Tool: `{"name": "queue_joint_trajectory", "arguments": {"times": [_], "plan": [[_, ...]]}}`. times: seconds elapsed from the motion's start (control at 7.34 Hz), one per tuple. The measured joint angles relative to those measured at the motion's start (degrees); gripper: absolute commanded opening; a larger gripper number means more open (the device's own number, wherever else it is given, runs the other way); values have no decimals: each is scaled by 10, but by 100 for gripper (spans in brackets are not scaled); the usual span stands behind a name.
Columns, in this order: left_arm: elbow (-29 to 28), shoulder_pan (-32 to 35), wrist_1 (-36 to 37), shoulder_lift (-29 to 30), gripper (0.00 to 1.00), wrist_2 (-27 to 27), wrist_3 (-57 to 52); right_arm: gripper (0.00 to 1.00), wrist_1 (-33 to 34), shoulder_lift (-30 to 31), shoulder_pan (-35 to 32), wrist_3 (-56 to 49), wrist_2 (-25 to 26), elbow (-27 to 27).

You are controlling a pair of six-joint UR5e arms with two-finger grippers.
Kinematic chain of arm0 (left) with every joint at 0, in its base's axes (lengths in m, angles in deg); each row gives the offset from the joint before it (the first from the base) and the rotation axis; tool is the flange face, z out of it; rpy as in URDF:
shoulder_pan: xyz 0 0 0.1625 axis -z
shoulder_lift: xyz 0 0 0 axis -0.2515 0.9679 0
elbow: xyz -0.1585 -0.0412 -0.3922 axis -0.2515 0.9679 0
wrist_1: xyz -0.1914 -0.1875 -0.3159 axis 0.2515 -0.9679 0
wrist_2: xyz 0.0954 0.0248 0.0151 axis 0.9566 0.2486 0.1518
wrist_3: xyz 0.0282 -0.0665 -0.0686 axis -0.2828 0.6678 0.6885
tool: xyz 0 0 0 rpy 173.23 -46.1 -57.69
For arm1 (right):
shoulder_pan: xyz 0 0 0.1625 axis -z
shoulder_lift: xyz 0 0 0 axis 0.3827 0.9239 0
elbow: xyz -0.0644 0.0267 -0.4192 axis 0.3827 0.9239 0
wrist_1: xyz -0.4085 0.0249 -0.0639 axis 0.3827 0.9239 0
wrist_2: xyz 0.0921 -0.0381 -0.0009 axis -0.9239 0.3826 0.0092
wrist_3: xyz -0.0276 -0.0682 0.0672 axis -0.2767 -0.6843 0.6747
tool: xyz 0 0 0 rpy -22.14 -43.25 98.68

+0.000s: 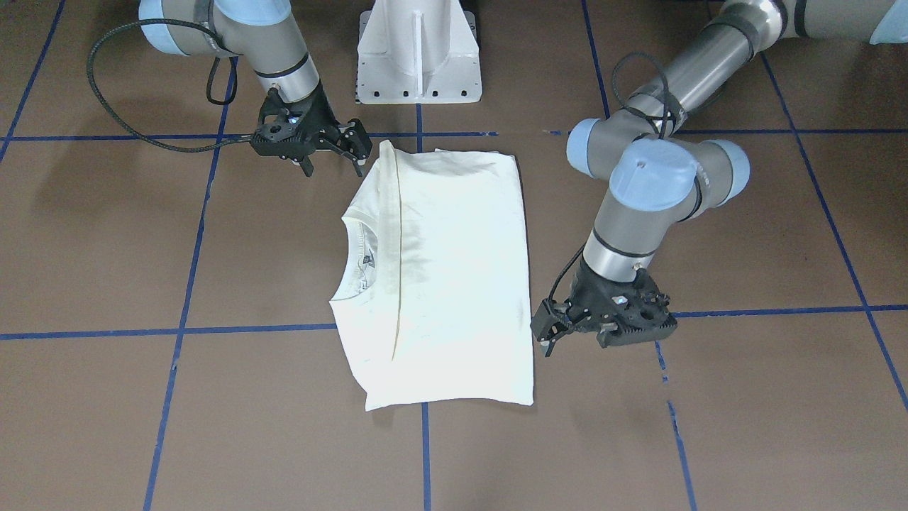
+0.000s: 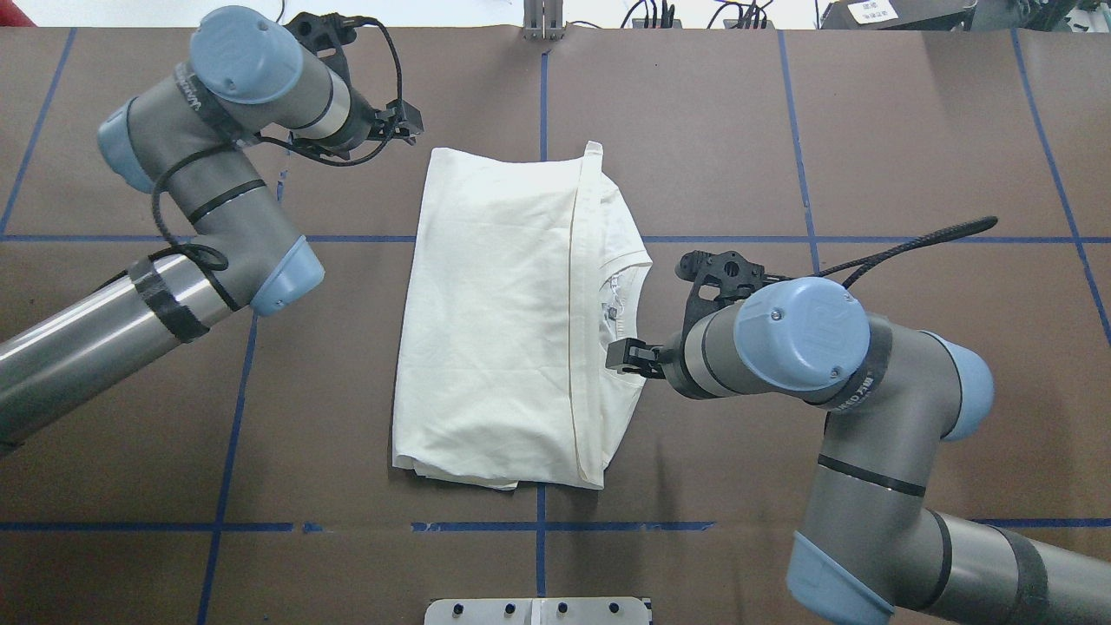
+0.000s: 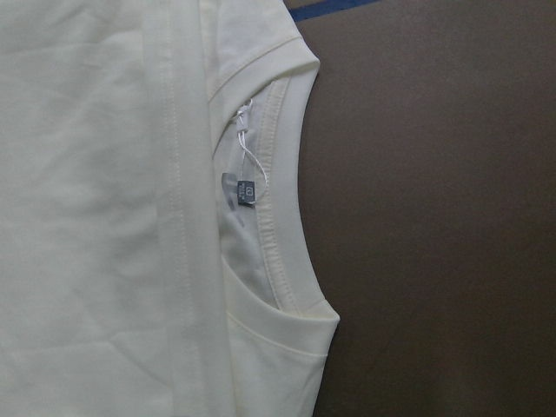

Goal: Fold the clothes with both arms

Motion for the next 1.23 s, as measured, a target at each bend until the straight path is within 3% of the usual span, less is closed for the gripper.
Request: {"name": "queue_joint_trajectory", "arguments": {"times": [0.27, 0.55, 0.82, 1.23], "plan": [[143, -1, 68, -66, 100, -27, -3, 100, 93, -71, -1, -60, -1, 39], [223, -3, 82, -118, 100, -53, -3, 100, 128, -138, 2, -77, -13, 113], [241, -5, 80, -135, 100, -60, -3, 100, 147, -173, 19, -82, -29, 160], [241, -6, 77, -138, 100, -61, -3, 100, 153, -175, 45, -83, -35, 185]]}}
